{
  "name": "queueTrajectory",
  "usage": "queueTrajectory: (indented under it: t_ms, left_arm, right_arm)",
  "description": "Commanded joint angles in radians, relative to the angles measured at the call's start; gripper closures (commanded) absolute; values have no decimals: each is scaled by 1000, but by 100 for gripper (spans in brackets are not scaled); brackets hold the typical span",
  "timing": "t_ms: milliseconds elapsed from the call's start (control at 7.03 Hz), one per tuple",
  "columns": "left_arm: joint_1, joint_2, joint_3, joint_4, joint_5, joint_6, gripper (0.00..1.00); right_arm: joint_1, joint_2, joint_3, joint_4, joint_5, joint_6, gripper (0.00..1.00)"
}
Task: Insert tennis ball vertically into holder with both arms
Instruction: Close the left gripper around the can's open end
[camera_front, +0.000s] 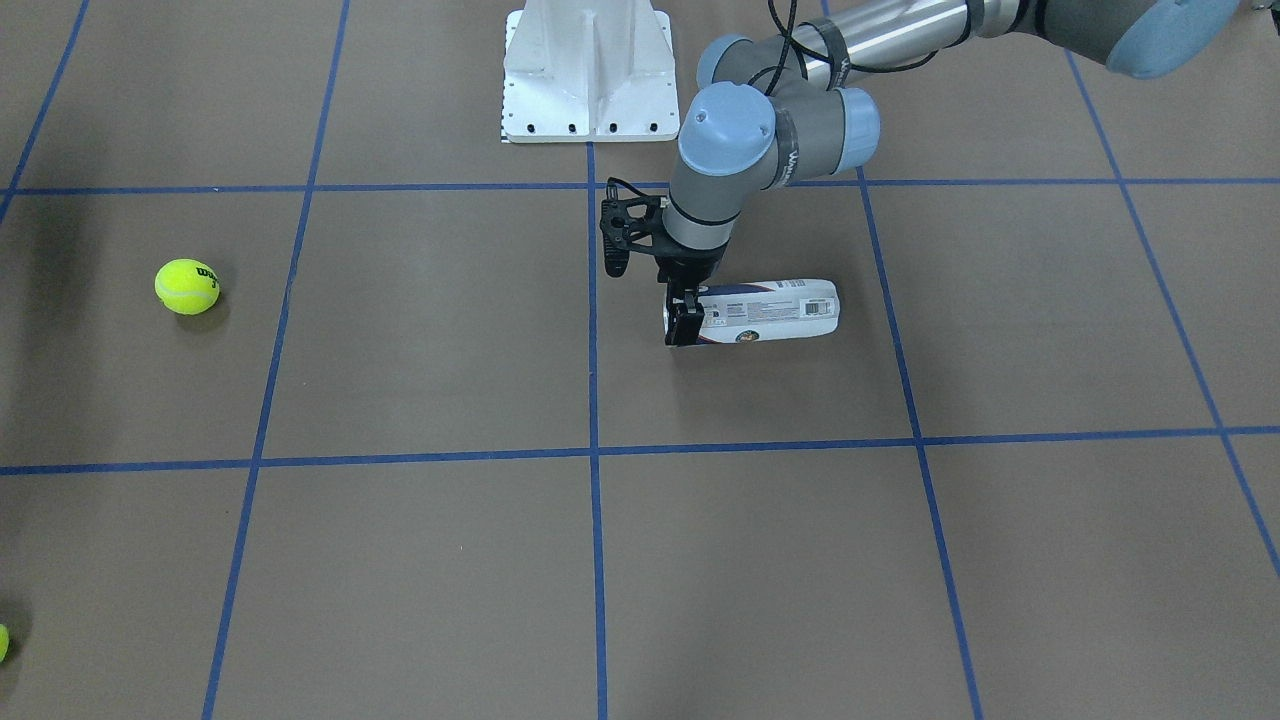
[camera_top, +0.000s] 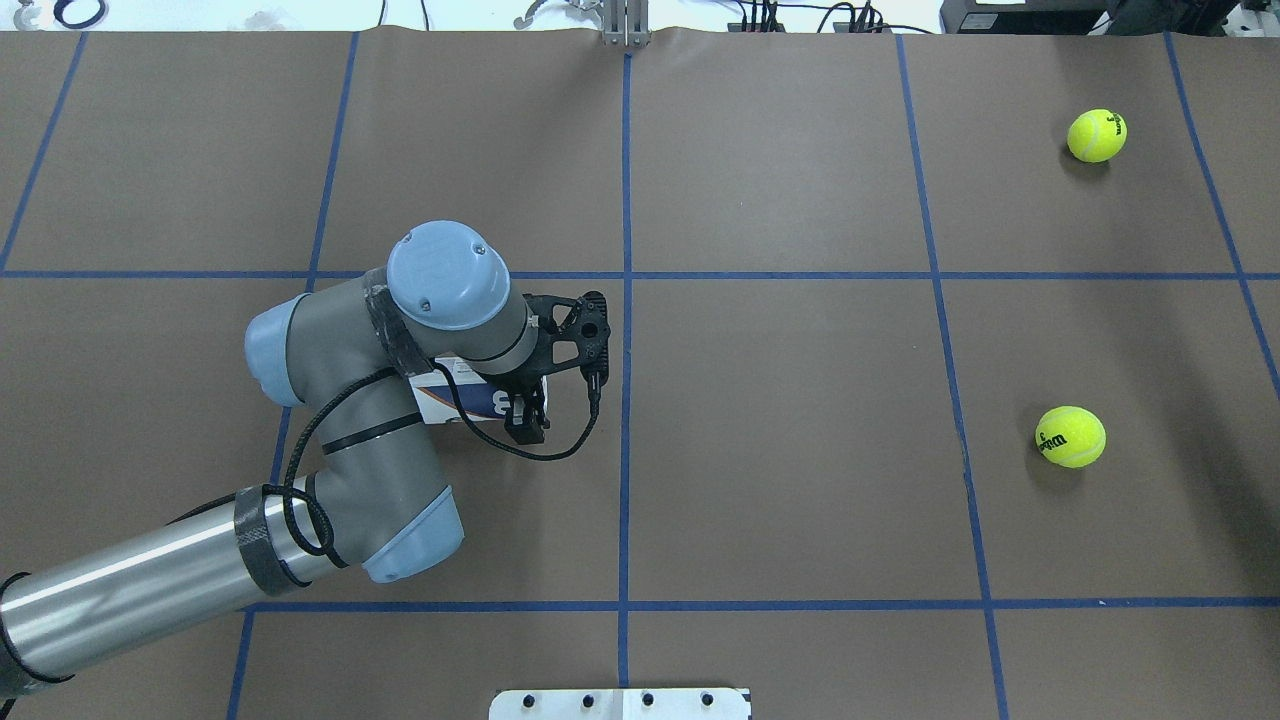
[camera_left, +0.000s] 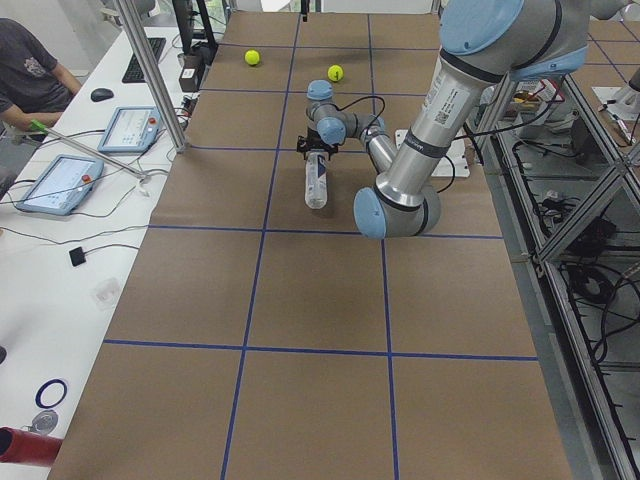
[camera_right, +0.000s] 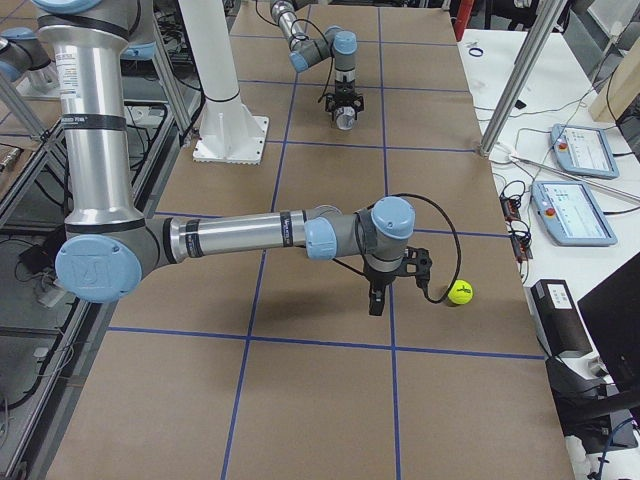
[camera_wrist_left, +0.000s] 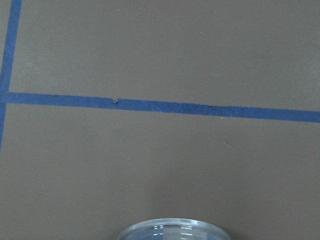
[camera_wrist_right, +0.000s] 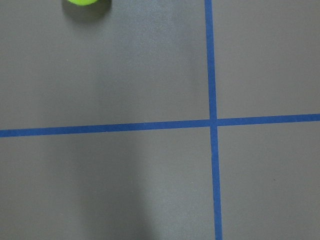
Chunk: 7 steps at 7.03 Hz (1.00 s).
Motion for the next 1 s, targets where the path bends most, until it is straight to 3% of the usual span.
queueTrajectory:
  t_ms: [0,854]
  left_arm:
    - [2,-7,19,0,6,0,0]
    - [11,-17,48,-2,48,-1,1]
  right_arm:
    - [0,0,2,1,0,0,0]
    - [0,-2,3,1,0,0,0]
